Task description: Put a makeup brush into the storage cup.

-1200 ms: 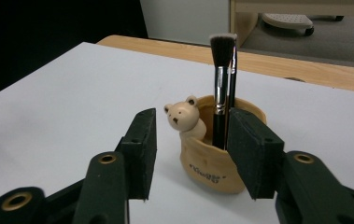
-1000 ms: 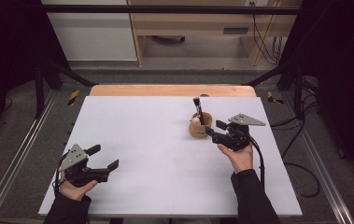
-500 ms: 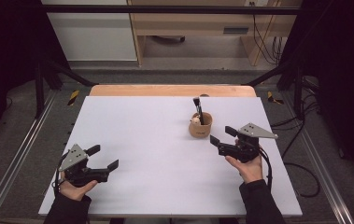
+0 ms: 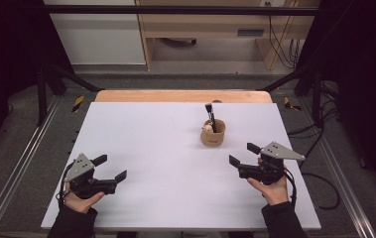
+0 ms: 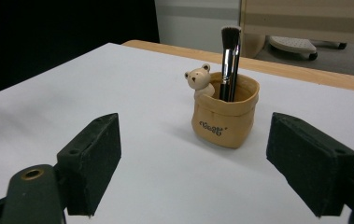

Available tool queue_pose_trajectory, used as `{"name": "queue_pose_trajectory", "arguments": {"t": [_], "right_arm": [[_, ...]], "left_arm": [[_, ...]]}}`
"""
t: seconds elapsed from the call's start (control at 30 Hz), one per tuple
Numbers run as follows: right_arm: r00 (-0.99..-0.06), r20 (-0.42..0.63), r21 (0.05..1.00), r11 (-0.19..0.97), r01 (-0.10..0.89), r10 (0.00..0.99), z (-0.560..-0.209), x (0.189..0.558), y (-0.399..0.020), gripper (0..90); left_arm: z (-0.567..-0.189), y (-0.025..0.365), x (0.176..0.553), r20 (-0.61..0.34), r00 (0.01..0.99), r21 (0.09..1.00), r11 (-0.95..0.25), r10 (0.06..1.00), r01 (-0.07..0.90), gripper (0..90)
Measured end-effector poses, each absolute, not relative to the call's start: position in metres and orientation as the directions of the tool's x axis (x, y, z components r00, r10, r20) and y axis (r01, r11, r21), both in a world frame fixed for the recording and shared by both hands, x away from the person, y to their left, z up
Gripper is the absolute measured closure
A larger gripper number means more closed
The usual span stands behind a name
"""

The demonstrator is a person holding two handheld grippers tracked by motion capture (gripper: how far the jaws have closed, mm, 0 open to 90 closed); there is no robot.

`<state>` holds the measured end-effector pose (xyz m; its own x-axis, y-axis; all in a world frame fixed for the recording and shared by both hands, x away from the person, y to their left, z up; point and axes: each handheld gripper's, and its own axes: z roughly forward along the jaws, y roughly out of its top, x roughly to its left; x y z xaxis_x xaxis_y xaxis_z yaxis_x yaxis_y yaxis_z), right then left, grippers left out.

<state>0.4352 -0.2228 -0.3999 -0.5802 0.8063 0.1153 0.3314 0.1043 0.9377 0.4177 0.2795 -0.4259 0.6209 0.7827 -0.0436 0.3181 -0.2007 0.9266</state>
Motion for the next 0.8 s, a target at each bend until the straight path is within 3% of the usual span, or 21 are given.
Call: {"name": "queue_pose_trajectory", "arguments": {"t": [0.43,0.8], "right_arm": [[-0.563,0.089,0.940,0.119,0.321,0.822,-0.404,0.422,-0.234,7.5],[-0.570,0.093,0.933,0.129,0.337,0.817,-0.415,0.411,-0.244,5.9]], "left_arm": [[-0.427,0.280,0.418,-0.043,0.620,0.926,-0.202,0.784,0.320,6.7],[-0.426,0.280,0.417,-0.041,0.621,0.926,-0.203,0.783,0.317,6.4]]}}
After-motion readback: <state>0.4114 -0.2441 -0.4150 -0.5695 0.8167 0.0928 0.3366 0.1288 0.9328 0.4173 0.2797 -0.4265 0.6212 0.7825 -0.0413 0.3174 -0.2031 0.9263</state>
